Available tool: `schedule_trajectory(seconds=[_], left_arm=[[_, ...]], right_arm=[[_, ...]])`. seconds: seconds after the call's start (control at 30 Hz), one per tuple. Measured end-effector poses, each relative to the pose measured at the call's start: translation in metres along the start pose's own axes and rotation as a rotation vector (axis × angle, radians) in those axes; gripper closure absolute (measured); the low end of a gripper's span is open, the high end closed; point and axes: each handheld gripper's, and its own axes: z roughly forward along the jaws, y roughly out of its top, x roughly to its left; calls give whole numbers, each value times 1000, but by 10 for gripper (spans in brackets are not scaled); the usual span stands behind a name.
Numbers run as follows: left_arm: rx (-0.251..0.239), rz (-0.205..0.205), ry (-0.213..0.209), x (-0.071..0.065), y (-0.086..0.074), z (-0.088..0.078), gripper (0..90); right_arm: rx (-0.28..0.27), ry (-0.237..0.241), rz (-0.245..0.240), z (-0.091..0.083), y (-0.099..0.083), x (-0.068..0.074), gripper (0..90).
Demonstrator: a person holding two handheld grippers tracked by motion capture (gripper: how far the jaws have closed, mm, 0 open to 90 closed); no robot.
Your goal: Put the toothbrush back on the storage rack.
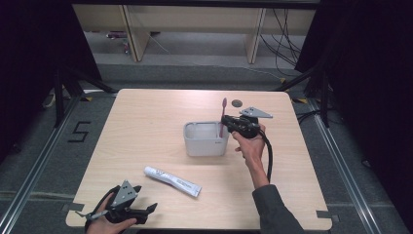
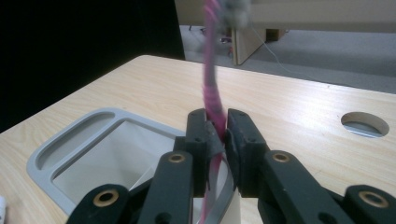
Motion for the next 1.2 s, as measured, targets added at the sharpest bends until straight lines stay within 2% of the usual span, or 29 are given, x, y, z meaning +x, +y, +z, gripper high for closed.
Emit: schedule_trajectory(seconds=[0.2, 0.23, 0.3, 0.4, 0.43, 0.57, 0.63, 0.8, 0.9, 0.97, 1.0, 1.03, 1.07, 1.1, 1.17, 1.2], left_arm=[[-7, -2, -3, 0, 0, 0, 180], [-6, -1, -2, 0, 0, 0, 180], [0, 0, -1, 0, 0, 0, 180], [0, 0, -1, 0, 0, 0, 180], [-1, 0, -1, 0, 0, 0, 180], [0, 1, -1, 0, 0, 0, 180], [3, -1, 0, 0, 0, 1, 180], [10, 3, 11, 1, 0, 1, 180], [12, 1, 12, 1, 0, 1, 180], [6, -5, 5, 0, -1, 1, 180], [-2, -7, 4, 0, -1, 2, 180], [-2, -7, 4, 0, -1, 2, 180], [2, -4, 2, 0, -1, 1, 180], [-13, -7, -3, 1, -1, 2, 180], [-6, -9, -1, 1, -1, 2, 180], [-1, -8, 0, 1, -1, 2, 180]], right_arm=[[5, -1, 8, -2, -1, 1, 759], [0, -9, -11, -3, -1, 1, 724], [-1, -12, -19, -6, 0, 2, 675], [-6, -18, -44, -10, 1, 2, 637], [-6, -26, -19, -17, 2, 5, 608], [3, -30, -53, -30, 2, 3, 572], [4, -30, -21, -37, 1, 3, 551], [-7, -38, -31, -50, -2, -1, 532], [3, -37, -20, -62, -4, 0, 520], [2, -37, -29, -67, -5, 0, 511], [-8, -38, -58, -68, -5, -1, 510], [0, -43, -38, -72, -7, 1, 510], [5, -48, -53, -74, -7, 0, 508], [9, -40, -60, -76, -8, 1, 497], [21, -51, -58, -81, -11, 2, 481], [17, -50, -84, -82, -12, 0, 477]])
